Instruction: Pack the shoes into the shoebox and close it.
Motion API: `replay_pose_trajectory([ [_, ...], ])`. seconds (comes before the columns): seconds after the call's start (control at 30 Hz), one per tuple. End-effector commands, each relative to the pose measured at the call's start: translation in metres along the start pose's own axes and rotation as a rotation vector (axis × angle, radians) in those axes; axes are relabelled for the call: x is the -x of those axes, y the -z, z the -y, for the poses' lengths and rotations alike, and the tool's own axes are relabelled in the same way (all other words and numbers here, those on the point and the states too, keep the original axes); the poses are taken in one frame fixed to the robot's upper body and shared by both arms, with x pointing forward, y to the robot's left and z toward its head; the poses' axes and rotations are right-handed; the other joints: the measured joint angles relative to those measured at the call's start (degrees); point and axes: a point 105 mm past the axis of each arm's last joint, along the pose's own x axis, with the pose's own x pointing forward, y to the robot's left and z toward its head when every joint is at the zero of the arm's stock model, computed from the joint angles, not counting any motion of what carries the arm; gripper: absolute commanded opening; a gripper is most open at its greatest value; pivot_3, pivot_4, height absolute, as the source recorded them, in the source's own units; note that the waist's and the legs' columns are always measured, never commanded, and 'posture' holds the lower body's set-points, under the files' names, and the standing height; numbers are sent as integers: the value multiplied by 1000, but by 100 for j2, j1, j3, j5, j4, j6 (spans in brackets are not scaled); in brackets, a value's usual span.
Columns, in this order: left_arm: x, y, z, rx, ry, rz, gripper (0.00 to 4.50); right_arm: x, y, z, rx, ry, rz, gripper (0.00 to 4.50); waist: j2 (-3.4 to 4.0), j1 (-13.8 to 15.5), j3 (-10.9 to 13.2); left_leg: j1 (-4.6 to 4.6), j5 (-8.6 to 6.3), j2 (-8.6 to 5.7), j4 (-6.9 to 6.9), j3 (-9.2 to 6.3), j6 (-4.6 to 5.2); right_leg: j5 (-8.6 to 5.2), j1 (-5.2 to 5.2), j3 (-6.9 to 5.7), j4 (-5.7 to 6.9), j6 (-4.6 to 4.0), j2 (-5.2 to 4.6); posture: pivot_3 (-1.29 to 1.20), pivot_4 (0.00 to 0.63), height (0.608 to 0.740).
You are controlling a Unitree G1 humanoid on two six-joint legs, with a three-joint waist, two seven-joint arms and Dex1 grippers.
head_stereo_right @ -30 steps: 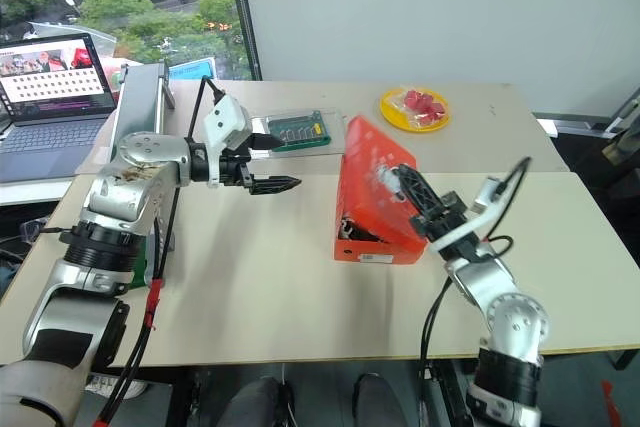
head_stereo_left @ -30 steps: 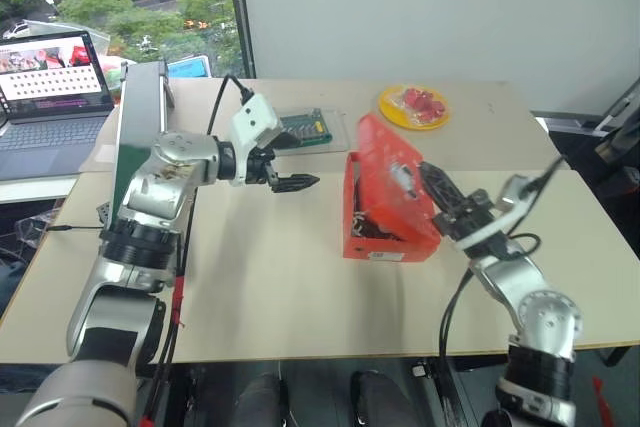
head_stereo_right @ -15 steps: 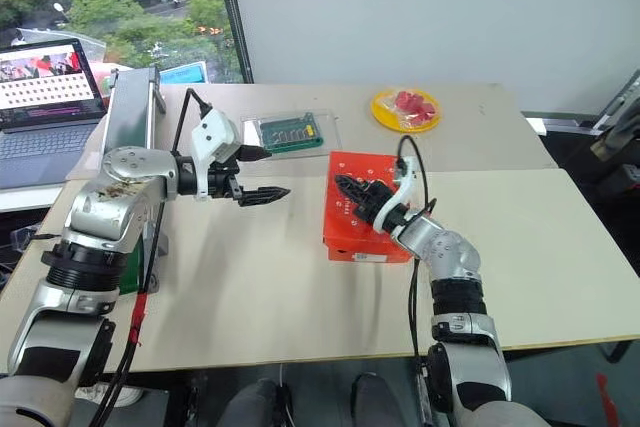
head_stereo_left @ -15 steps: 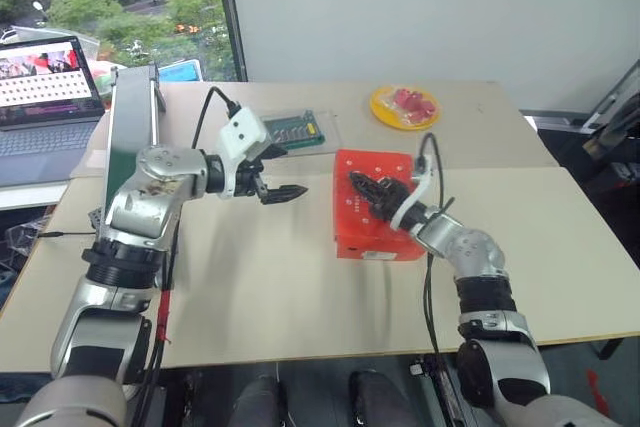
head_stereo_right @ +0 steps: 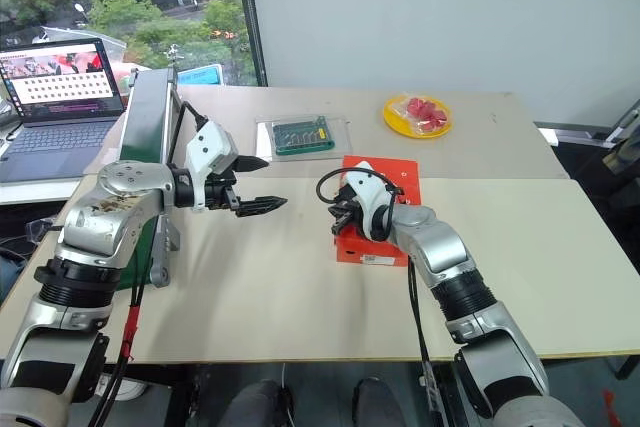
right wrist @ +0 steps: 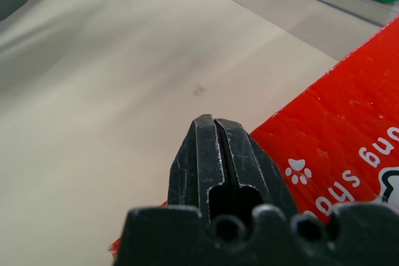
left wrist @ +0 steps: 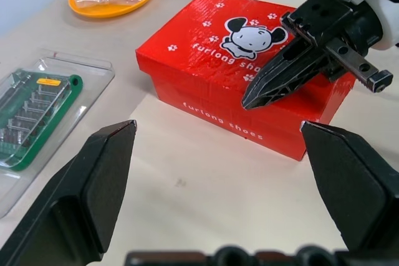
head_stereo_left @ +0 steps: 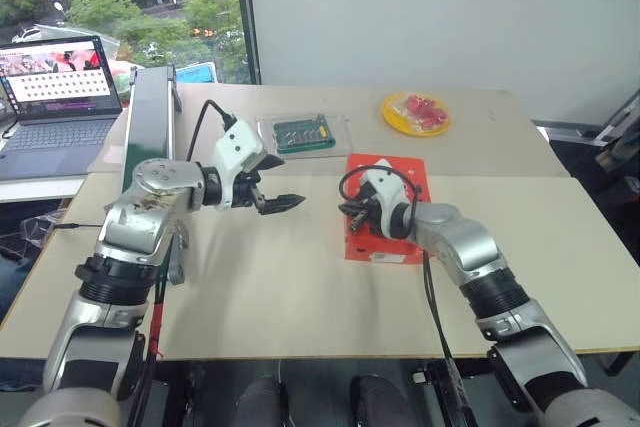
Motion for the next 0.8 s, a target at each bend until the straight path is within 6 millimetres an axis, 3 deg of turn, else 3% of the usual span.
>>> replay_pose_trajectory([
  [0.03,1,-9,2,-16,-15,47,4500,44,-41,16,21,-1,165,1163,15,34,12,-14,-1,0,0,0,2,1,-7,0,2,2,-1,0,150,740],
  [0.2,-6,-16,21,27,47,161,4500,101,-48,36,190,89,146,2824,21,71,17,-42,-5,-1,5,0,9,3,-22,-4,-21,6,3,0,150,740],
  [0.3,-11,1,13,31,-50,121,4500,123,-57,36,158,99,196,3885,20,55,18,-41,-7,-2,5,0,12,2,-19,-2,-23,6,3,0,150,740],
  [0.37,-17,18,12,38,-103,96,4500,135,-47,44,137,141,163,4411,20,38,18,-29,-7,-3,6,3,12,3,-16,7,-28,6,3,0,150,740],
  [0.57,-28,30,33,114,-101,175,4500,161,-1,76,33,333,108,4411,19,75,18,0,-9,-3,3,7,14,-1,7,9,-35,1,0,0,150,740],
  [0.67,-31,48,31,161,-200,181,4500,176,46,104,6,569,58,4411,20,98,18,-6,-9,-5,4,7,14,-1,1,7,-33,2,0,0,150,740],
  [0.8,-36,68,37,209,-295,189,4500,174,87,106,-125,656,84,4411,23,67,16,3,-9,-9,4,9,14,-1,6,13,-31,2,-2,0,150,740],
])
